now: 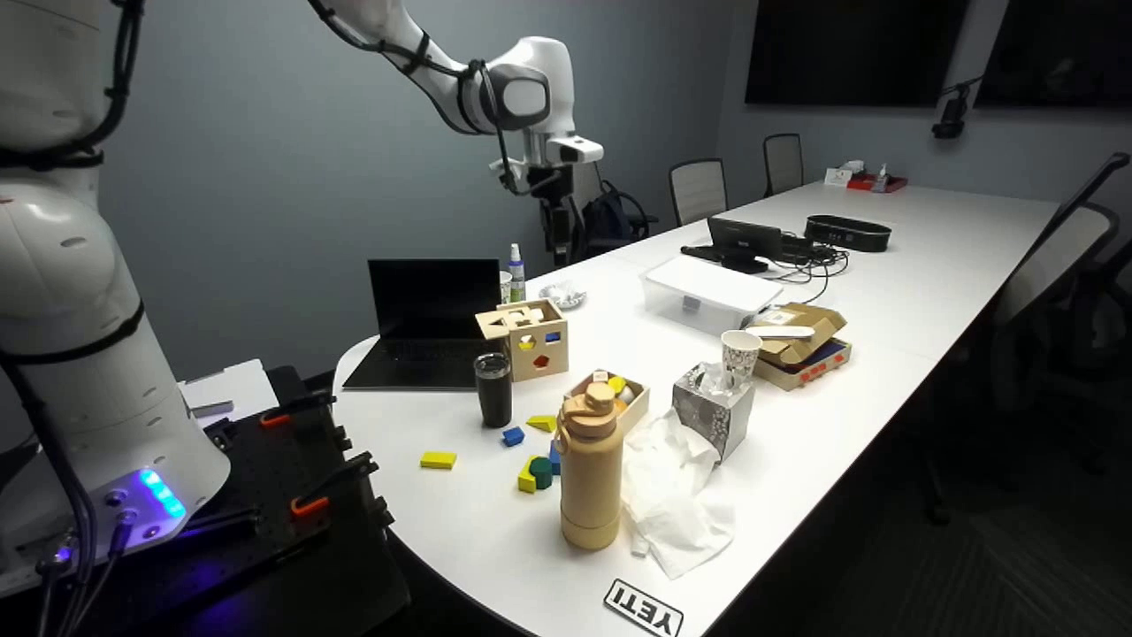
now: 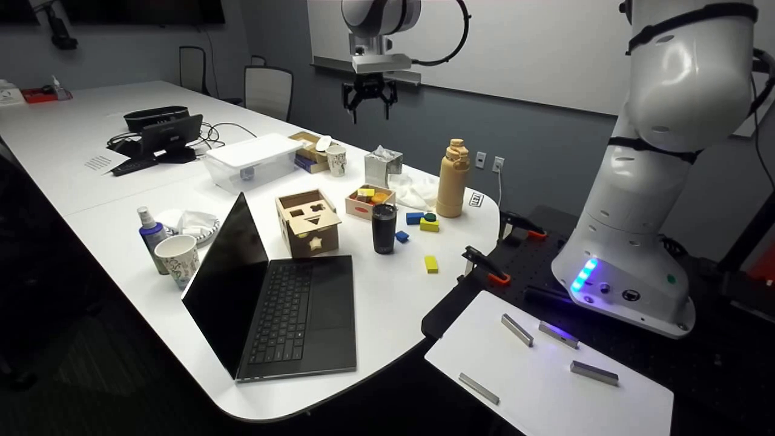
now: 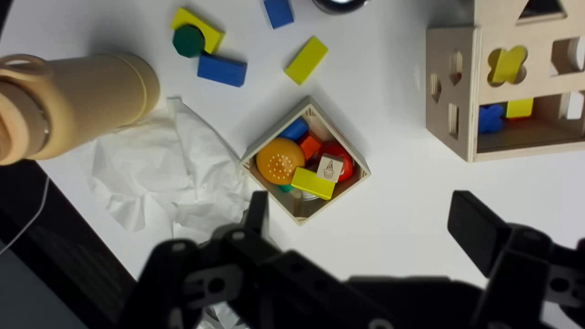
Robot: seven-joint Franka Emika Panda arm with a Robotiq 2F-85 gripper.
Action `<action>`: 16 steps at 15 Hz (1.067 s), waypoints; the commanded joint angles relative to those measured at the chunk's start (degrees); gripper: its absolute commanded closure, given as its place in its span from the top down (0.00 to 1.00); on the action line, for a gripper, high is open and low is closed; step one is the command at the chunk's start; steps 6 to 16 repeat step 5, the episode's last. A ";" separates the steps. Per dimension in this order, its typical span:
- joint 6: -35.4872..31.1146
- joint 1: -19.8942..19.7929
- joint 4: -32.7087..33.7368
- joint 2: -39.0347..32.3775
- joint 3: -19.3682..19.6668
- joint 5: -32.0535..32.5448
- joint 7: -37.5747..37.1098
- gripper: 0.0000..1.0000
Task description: Put one yellow block in the box.
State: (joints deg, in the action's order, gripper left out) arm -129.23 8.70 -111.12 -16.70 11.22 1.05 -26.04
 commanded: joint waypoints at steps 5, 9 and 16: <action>12.89 -4.08 -3.89 12.35 -6.22 1.59 3.56 1.00; 12.89 -4.08 -3.89 12.35 -6.22 1.59 3.56 1.00; 12.89 -4.08 -3.89 12.35 -6.22 1.59 3.56 1.00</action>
